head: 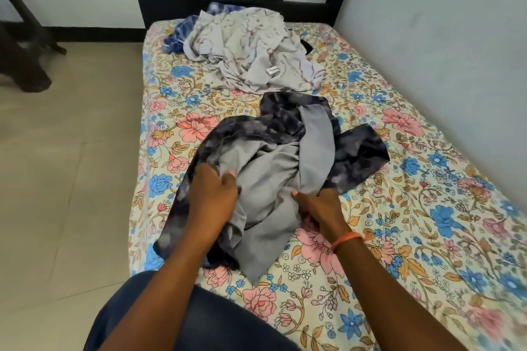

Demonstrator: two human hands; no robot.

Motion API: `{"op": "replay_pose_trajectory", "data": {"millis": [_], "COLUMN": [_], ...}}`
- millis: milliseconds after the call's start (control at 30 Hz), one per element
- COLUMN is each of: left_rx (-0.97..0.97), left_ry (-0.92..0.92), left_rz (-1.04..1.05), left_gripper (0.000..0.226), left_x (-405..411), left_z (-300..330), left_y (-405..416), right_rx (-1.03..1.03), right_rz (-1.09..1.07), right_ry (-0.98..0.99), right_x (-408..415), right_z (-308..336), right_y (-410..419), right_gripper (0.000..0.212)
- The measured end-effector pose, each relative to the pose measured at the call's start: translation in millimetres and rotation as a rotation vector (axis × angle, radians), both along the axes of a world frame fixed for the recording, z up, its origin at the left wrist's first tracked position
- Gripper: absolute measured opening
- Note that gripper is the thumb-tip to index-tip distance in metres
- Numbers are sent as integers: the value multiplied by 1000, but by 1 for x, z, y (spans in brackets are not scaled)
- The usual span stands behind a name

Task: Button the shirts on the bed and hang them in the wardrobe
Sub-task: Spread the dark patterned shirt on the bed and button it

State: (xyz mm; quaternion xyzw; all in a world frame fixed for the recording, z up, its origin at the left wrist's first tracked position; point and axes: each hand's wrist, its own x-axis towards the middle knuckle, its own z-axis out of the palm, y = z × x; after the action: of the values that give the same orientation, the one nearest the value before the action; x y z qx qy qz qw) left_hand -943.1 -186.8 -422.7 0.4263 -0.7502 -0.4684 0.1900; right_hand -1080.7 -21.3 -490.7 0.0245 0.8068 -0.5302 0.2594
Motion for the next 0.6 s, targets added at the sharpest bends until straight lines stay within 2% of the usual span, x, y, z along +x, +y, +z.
{"op": "replay_pose_trajectory", "data": {"millis": [100,200,300,367,433,500,533,600], "left_rx": [-11,-146,-420,-561,-454,-184,-103,-159], "left_ry": [-21,29,120,153,255,397,443,373], "left_rz": [-102,-135,-85,-4,55,68,41,-107], "left_gripper": [14,11,4,12,8,14,15,25], "left_x": [-6,-17,-43,-67,-91,-110,-115,-115], "left_z": [4,29,75,101,117,114,105,67], "left_y": [3,4,-12,-33,-51,-53,-49,-32], "right_rx": [11,-108,-391,-602,-778,-853,-798,-535], "right_rz": [8,-47,-75,-84,-141,-77,-15,124], "right_ry": [-144,-118,-103,-75,-13,-1,-50,-151], "right_x": [-5,-31,-91,-141,-177,-185,-181,-161], "right_z": [-1,31,96,145,185,202,194,153], "right_y": [4,-3,-4,-2,-2,-11,-18,-28], "right_gripper": [32,26,26,28,32,34,38,50]}}
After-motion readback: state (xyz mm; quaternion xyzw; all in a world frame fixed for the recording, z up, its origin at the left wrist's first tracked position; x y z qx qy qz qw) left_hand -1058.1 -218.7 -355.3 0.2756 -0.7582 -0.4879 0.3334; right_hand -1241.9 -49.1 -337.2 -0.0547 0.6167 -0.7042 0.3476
